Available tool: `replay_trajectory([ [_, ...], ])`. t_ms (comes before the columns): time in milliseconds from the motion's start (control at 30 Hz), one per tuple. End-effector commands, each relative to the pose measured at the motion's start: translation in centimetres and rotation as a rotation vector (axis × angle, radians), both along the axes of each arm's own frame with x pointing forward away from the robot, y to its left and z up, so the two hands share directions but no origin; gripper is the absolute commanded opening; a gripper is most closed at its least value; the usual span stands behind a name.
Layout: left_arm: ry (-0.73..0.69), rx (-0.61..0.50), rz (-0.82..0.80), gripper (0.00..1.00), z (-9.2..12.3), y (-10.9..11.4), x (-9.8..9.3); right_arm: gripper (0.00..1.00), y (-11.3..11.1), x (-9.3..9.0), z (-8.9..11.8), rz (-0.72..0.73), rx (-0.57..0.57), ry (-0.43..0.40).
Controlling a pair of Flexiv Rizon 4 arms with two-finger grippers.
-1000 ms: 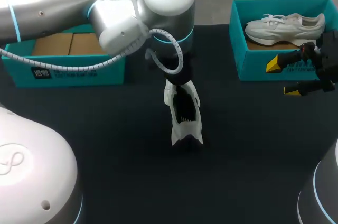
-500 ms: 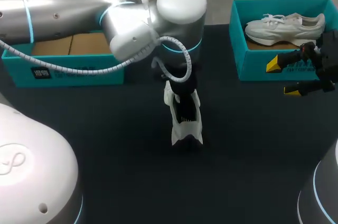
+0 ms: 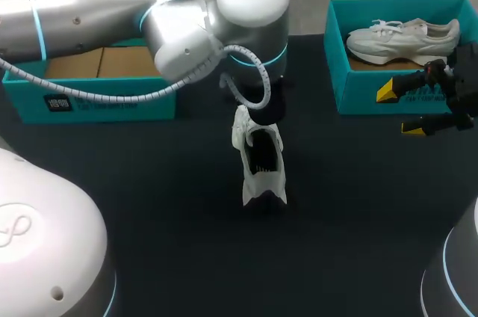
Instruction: Take the shoe out of the shoebox, open the shoe tongue, remove and reinsert the insole, then place the shoe into the shoebox
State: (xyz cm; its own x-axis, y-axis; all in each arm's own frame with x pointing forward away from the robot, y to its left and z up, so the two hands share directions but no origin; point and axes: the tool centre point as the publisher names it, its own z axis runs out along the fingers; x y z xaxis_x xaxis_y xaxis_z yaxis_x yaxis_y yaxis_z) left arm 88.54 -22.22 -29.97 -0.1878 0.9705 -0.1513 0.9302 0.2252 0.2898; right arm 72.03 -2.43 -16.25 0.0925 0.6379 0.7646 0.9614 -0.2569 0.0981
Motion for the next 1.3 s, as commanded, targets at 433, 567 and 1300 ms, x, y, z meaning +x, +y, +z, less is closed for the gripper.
replay_trajectory([
  [433, 0.077, 0.072, -0.087, 0.0, -2.5, -0.2, -2.6, 1.0, 0.0, -0.1, 0.0, -0.003, -0.002, 0.0],
  [567, 0.09, 0.078, -0.082, 0.0, -2.6, 0.4, -3.4, 1.0, 0.0, -0.1, 0.0, -0.003, -0.002, 0.0],
  [1300, 0.154, 0.036, 0.302, 0.0, -2.3, 1.4, -4.6, 1.0, 0.0, -0.1, 0.0, -0.003, -0.002, 0.0],
])
